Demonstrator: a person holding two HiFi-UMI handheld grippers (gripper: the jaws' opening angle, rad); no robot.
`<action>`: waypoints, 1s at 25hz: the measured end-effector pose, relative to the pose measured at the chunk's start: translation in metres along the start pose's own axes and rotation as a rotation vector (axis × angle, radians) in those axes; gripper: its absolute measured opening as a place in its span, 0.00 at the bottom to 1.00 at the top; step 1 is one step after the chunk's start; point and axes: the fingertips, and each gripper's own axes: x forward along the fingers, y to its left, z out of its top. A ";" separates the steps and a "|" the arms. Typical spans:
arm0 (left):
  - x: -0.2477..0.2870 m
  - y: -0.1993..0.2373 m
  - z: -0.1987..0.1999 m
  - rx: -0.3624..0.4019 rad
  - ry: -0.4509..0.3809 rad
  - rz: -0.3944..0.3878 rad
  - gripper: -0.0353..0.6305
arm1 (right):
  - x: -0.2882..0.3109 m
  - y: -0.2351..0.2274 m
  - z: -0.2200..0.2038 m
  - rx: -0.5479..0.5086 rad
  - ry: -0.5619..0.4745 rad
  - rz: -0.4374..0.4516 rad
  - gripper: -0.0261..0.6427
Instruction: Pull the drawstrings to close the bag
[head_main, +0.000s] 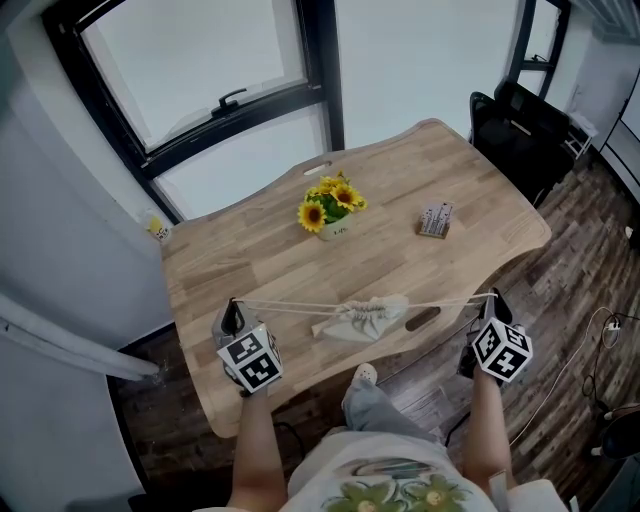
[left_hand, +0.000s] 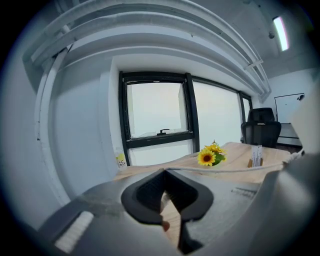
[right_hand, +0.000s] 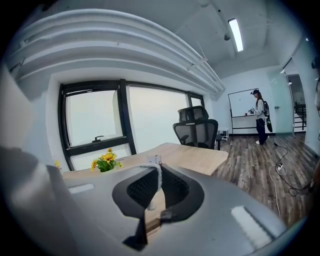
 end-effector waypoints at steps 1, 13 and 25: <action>-0.001 0.000 0.000 -0.002 -0.003 -0.001 0.06 | -0.001 0.003 0.000 0.000 -0.001 0.007 0.05; -0.004 -0.011 0.010 -0.006 -0.026 -0.049 0.06 | -0.005 0.022 0.008 -0.011 -0.022 0.064 0.04; -0.011 -0.036 0.008 0.016 -0.022 -0.107 0.06 | -0.008 0.028 -0.002 -0.009 -0.001 0.089 0.04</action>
